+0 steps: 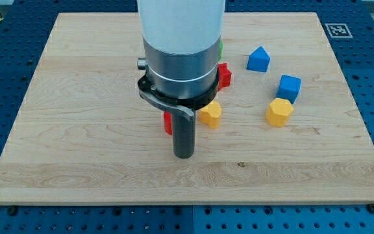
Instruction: Move the red circle to the left side of the red star
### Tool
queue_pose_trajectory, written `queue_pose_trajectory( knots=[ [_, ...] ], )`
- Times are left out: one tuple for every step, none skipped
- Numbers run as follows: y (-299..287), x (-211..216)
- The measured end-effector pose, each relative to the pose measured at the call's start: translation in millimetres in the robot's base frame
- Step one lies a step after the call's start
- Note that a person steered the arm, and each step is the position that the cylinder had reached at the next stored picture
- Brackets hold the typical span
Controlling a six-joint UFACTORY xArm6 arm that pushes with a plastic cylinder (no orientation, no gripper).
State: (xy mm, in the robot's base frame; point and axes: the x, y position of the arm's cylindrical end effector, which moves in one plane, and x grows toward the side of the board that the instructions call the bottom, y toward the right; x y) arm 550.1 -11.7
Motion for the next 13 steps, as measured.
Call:
queue_pose_trajectory(
  knots=[
    [-6, -5],
    [-6, -21],
    [-6, -38],
    [-6, -53],
    [-6, -69],
    [-12, -74],
    [-34, -73],
    [-62, -73],
    [-66, -74],
    [-53, -83],
    [-41, -102],
    [-29, -115],
    [-28, -115]
  ],
)
